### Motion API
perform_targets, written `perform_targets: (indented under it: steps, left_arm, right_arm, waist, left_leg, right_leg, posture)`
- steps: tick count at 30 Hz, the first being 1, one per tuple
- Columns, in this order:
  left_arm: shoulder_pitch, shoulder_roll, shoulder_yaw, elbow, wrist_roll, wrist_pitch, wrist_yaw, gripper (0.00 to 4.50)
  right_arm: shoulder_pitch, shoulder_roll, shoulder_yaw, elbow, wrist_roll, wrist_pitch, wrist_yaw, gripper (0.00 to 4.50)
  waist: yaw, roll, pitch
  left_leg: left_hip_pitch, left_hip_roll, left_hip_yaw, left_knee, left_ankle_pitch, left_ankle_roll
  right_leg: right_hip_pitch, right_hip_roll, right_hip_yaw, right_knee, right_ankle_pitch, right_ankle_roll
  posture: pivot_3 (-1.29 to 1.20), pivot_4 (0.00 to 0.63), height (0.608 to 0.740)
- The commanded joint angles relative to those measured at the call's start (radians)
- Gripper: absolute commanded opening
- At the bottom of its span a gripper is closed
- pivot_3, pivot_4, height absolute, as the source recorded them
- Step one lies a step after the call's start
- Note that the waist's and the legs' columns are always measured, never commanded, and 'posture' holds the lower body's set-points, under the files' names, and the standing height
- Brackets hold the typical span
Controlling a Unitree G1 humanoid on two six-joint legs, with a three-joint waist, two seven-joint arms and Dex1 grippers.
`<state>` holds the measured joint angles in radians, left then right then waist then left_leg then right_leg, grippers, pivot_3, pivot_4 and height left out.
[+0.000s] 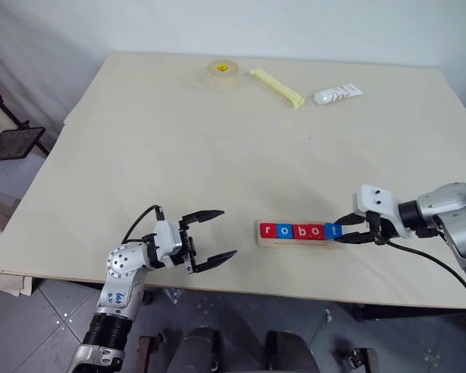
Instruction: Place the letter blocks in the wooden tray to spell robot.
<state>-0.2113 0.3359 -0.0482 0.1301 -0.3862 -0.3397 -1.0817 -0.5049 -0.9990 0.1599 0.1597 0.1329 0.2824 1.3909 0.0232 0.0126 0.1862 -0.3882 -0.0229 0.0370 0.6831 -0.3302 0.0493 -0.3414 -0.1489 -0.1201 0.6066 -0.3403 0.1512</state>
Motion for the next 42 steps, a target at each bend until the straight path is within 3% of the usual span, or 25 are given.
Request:
perform_targets:
  steps: [1, 4, 5, 12, 25, 42]
  left_arm:
    - [0.002, -0.001, -0.002, -0.023, 0.003, -0.017, 0.005, 4.50]
    - [-0.005, -0.003, -0.004, -0.016, 0.004, -0.019, 0.005, 4.50]
    - [-0.007, -0.004, -0.004, -0.012, 0.004, -0.020, 0.005, 4.50]
    - [-0.022, -0.011, -0.008, 0.008, 0.005, -0.026, -0.002, 4.50]
    - [-0.020, -0.009, -0.009, 0.004, 0.002, -0.028, -0.005, 4.50]
    - [-0.029, -0.001, -0.007, 0.013, 0.003, -0.029, -0.002, 4.50]
  right_arm:
    - [0.001, -0.007, 0.000, -0.028, -0.008, -0.007, 0.008, 3.25]
    - [0.002, -0.007, -0.013, -0.039, 0.002, -0.005, 0.000, 4.33]
    - [0.002, -0.008, -0.018, -0.044, 0.005, -0.004, -0.003, 4.48]
    - [-0.017, 0.016, -0.092, -0.097, 0.080, 0.072, -0.045, 4.48]
    - [-0.058, 0.102, -0.089, 0.022, 0.064, 0.061, -0.137, 0.02]
    - [0.018, 0.103, -0.132, -0.064, 0.088, 0.064, -0.152, 0.02]
  waist:
    - [0.000, 0.000, 0.000]
    - [0.000, 0.000, 0.000]
    - [0.000, 0.000, 0.000]
    - [0.000, 0.000, 0.000]
    - [0.000, 0.000, 0.000]
    - [0.000, 0.000, 0.000]
  left_leg:
    - [0.000, 0.000, 0.000, 0.000, 0.000, 0.000]
    - [0.000, 0.000, 0.000, 0.000, 0.000, 0.000]
    - [0.000, 0.000, 0.000, 0.000, 0.000, 0.000]
    - [0.000, 0.000, 0.000, 0.000, 0.000, 0.000]
    - [0.000, 0.000, 0.000, 0.000, 0.000, 0.000]
    - [0.000, 0.000, 0.000, 0.000, 0.000, 0.000]
  right_leg:
    - [0.000, 0.000, 0.000, 0.000, 0.000, 0.000]
    - [0.000, 0.000, 0.000, 0.000, 0.000, 0.000]
    - [0.000, 0.000, 0.000, 0.000, 0.000, 0.000]
    - [0.000, 0.000, 0.000, 0.000, 0.000, 0.000]
    - [0.000, 0.000, 0.000, 0.000, 0.000, 0.000]
    - [0.000, 0.000, 0.000, 0.001, 0.000, 0.000]
  posture:
    - [0.00, 0.150, 0.740]
    - [0.00, 0.150, 0.740]
    - [0.00, 0.150, 0.740]
    - [0.00, 0.150, 0.740]
    - [0.00, 0.150, 0.740]
    - [0.00, 0.150, 0.740]
